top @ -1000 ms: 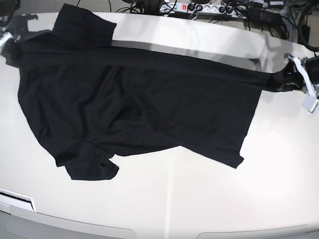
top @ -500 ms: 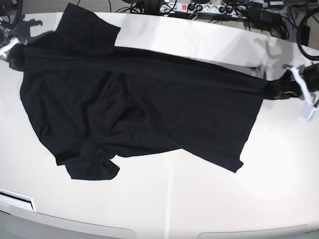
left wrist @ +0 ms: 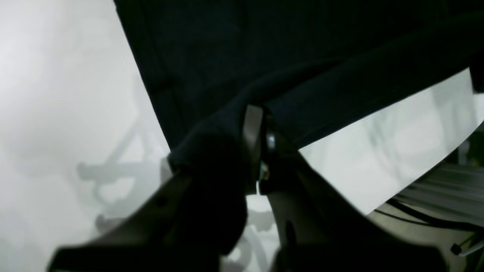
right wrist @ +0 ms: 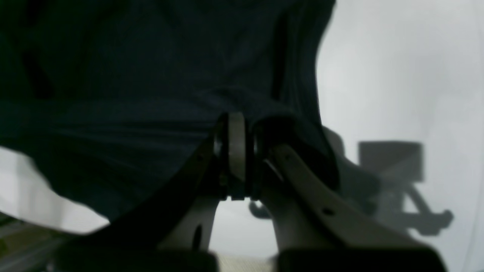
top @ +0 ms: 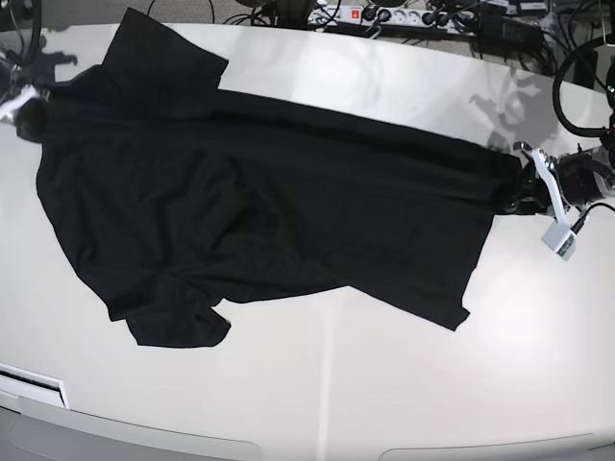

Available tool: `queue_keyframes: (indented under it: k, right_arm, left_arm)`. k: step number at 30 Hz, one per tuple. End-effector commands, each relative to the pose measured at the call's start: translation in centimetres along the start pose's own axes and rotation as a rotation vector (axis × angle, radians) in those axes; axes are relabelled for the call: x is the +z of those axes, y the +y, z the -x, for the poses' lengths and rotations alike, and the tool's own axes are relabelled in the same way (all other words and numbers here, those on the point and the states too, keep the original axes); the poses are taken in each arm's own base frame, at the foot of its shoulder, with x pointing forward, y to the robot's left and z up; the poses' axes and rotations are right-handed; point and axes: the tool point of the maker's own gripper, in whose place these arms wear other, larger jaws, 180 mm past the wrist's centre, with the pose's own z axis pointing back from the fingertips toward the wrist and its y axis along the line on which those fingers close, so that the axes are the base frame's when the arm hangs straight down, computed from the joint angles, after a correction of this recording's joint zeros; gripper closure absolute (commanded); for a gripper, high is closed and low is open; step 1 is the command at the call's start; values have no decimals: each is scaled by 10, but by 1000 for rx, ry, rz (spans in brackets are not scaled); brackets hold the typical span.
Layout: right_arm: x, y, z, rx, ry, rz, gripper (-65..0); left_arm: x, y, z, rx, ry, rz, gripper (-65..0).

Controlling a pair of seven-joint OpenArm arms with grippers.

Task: Layout the t-shirt on the table in an organized manner, then fold the t-shirt properly
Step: 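Lay the lifted edge down across the shirt with both grippers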

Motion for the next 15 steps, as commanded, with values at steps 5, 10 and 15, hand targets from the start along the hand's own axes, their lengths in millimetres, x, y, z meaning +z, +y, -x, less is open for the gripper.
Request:
queue_keyframes:
  k: [5,10,15]
  right_arm:
    - [-5,-9,-11,-23,-33,1,0]
    - [-5,-10,-10,-26,-30,2,0]
    - [5,-26,-26,-41,-37,41,-381]
  left_arm:
    - [4,3,-17,-21,-57,-8,0]
    - [2,1,-19,-17,-74,-4,-2]
    - [8,8,-19,-14,-60,-25,-402]
